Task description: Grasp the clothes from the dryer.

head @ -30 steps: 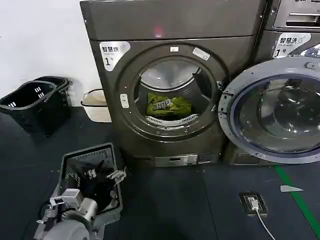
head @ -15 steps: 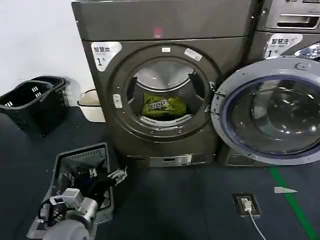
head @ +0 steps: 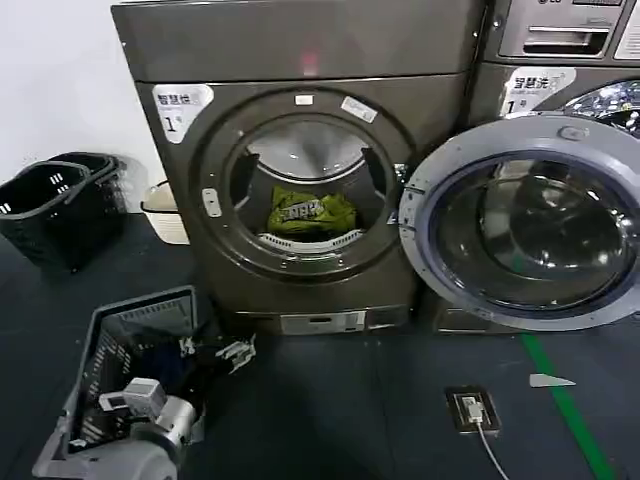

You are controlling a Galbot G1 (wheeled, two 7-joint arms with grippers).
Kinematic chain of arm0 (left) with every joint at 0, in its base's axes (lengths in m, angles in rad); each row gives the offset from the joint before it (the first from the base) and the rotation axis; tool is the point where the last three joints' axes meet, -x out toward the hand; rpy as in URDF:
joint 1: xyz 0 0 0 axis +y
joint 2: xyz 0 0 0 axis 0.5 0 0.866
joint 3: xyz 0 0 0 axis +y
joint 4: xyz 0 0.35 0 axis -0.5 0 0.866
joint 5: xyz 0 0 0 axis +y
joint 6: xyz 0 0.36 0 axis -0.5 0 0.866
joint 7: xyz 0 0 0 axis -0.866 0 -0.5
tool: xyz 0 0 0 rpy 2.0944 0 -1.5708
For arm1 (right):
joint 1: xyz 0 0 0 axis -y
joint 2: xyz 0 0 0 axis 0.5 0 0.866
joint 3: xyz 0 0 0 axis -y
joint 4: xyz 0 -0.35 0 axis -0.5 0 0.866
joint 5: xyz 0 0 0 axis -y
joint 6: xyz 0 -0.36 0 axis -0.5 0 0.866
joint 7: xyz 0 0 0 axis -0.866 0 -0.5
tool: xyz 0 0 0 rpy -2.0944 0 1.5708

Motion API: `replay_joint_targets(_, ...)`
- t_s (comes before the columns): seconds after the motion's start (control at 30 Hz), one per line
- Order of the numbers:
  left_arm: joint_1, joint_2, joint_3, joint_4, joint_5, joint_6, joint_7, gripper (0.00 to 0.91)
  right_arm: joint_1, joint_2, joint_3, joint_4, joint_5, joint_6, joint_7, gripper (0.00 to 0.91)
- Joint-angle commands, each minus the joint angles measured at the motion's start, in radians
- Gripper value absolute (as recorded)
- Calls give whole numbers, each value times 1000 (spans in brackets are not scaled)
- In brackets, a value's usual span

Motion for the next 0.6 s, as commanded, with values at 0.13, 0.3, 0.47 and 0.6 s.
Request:
replay_joint_targets(0.13, -2, 0, 0, 0, 1, 0, 2, 907, 0, 2, 0, -1, 0, 2, -2, 907)
replay_joint_targets(0.3, -7, -3, 3, 4, 4, -1, 4, 907, 0, 4, 3, -1, 0, 3, -5, 907)
replay_joint_targets(0.47, -9, -4, 4, 6, 6, -4, 11, 907, -3, 4, 5, 0, 0, 4, -8, 907)
replay_joint_targets(0.6, -9, -3, 4, 5, 7, -6, 13, 907, -7, 8, 8, 1, 1, 13, -11, 907)
